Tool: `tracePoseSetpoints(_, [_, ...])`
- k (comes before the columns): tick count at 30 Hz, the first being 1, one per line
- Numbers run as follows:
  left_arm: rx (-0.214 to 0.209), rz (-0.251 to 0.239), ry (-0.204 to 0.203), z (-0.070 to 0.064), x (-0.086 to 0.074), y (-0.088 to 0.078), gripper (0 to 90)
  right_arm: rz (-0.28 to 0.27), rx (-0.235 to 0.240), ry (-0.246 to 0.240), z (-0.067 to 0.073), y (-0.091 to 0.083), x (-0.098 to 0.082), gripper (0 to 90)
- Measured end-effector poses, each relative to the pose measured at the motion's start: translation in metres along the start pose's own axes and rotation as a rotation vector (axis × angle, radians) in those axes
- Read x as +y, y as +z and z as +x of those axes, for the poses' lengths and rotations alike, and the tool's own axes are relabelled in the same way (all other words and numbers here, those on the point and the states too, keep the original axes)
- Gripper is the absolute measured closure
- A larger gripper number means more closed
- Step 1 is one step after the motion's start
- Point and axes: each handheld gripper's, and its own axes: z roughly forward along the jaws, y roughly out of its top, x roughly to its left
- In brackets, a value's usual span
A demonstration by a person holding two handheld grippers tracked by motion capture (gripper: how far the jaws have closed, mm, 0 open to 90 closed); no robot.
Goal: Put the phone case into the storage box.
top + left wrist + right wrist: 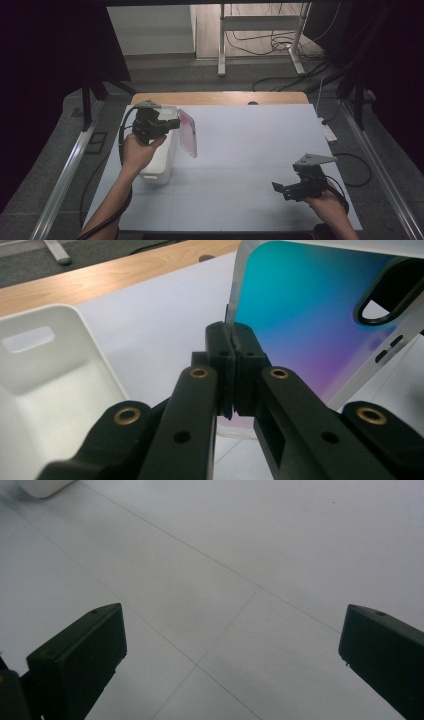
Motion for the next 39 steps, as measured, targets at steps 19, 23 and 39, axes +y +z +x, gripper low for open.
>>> tracePoseSetpoints(19, [0.072, -0.01, -0.021, 0.021, 0.016, -0.017, 88.2, -0.002, -0.07, 0.061, -0.005, -0.026, -0.018, 0.0])
tracePoseSetpoints(23, [0.092, -0.009, -0.029, 0.026, 0.018, -0.02, 88.2, 0.0, -0.082, 0.077, -0.006, -0.03, -0.023, 0.0])
tracePoseSetpoints(39, [0.174, -0.019, -0.085, 0.052, 0.018, -0.026, 88.2, -0.058, -0.107, 0.104, -0.007, -0.038, -0.027, 0.0])
